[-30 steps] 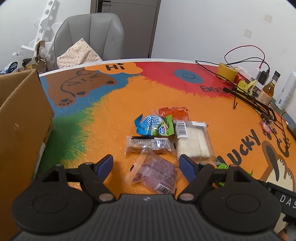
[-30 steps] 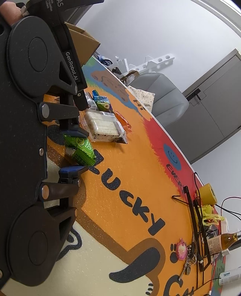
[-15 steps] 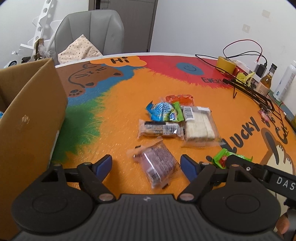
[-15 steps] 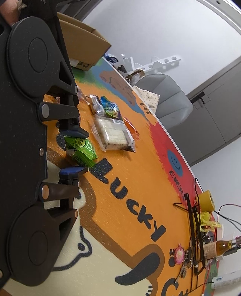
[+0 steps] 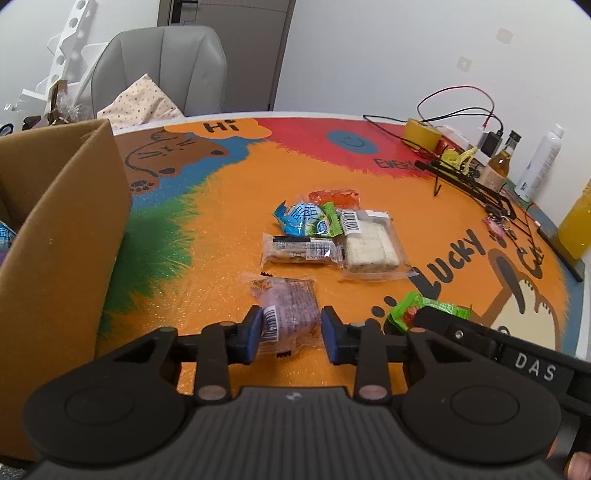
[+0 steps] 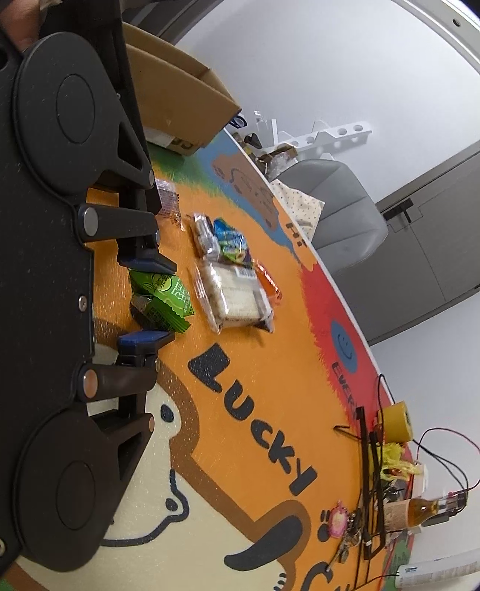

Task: Organize snacks
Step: 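Carry both snacks over the cardboard box and open both grippers to drop them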

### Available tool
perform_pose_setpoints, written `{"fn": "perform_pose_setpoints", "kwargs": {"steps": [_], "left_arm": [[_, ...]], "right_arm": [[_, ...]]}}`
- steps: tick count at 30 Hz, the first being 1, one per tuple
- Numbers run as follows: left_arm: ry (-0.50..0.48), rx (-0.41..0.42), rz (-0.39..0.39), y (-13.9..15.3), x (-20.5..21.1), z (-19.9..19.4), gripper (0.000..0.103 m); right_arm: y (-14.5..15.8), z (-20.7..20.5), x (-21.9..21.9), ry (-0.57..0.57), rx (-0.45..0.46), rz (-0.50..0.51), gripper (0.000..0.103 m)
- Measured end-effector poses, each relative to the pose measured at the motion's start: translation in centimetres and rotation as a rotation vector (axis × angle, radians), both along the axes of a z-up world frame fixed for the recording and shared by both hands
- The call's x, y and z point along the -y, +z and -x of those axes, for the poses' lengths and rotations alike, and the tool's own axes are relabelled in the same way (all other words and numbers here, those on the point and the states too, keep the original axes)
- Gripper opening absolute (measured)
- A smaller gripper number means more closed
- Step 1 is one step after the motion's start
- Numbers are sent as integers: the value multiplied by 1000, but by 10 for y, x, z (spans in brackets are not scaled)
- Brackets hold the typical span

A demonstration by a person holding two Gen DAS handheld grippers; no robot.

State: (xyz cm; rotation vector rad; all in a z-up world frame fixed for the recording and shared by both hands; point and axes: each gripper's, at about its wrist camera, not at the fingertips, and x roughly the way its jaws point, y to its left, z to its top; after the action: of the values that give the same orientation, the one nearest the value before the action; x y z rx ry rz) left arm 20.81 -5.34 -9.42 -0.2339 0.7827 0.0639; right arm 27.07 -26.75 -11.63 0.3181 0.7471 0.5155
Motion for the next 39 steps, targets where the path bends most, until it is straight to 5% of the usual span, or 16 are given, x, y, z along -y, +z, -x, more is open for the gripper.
{"fn": "perform_pose_setpoints", "kwargs": {"steps": [39], "left_arm": [[60,284,-14,103,-76,109,32]], "right_arm": [[88,67,-86,149,261,-36,30]]}}
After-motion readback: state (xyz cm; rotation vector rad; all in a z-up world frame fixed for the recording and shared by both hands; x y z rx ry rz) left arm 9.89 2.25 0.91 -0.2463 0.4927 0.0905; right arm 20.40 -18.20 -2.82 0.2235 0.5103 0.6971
